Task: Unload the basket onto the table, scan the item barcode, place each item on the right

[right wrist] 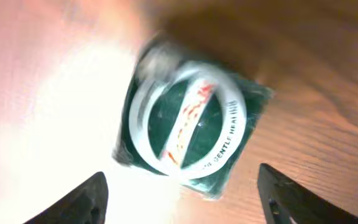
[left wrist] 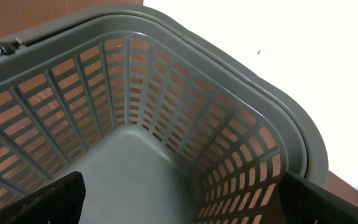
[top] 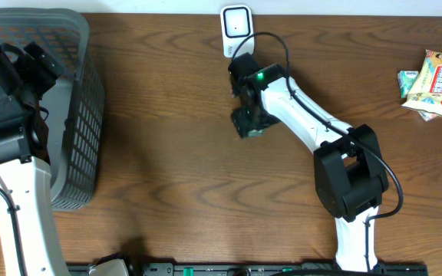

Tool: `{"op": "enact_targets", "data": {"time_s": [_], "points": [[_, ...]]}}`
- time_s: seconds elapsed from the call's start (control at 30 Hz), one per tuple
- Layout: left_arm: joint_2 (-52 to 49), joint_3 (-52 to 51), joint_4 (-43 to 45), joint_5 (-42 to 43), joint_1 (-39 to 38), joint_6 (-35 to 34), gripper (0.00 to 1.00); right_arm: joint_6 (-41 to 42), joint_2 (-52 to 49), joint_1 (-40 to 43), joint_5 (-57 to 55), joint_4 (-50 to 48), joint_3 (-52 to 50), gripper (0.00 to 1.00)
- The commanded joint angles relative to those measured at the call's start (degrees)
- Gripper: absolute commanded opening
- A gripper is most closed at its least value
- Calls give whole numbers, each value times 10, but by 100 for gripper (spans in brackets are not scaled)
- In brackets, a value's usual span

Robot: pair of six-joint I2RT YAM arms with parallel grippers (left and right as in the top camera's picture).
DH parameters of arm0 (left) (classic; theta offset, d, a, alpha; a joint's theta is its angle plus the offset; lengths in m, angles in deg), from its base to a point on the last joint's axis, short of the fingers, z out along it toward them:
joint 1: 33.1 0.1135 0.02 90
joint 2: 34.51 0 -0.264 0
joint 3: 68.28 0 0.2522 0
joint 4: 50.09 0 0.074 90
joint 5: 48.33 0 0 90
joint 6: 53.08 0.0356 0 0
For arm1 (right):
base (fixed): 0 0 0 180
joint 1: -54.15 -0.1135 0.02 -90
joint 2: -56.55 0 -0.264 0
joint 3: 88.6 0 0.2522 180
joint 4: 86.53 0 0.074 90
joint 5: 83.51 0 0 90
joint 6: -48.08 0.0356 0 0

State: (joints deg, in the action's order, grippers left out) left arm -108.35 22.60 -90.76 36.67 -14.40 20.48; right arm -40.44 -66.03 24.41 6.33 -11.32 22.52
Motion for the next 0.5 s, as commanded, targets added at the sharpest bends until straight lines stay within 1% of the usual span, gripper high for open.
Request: {"op": "enact_targets", "data": {"time_s": [0.0, 0.07, 0.13, 0.17, 0.23, 0.37, 0.4, 0.47], "points": [[-2, 9, 0, -2, 3, 6, 98, -181, 13, 1, -3, 8, 7, 80], [-2, 9, 0, -2, 3, 6, 98, -184, 13, 1, -57, 7, 7, 83], [-2, 9, 0, -1, 3, 6, 98, -170, 13, 2, -84, -1, 7, 86], [-2, 9, 0, -1, 3, 6, 98, -149, 13, 2, -83, -8, 8, 89], [-2, 9, 0, -2, 3, 6, 98, -101, 13, 1, -72, -22, 8, 89], [-2, 9, 0, -1, 3, 6, 98, -17, 13, -8, -5, -48, 8, 80], [-2, 9, 0, -2, 3, 6, 98, 20, 14, -14, 23, -63, 9, 74], [-2, 9, 0, -2, 3, 6, 97, 55, 16, -21, 42, -85, 10, 66]]}}
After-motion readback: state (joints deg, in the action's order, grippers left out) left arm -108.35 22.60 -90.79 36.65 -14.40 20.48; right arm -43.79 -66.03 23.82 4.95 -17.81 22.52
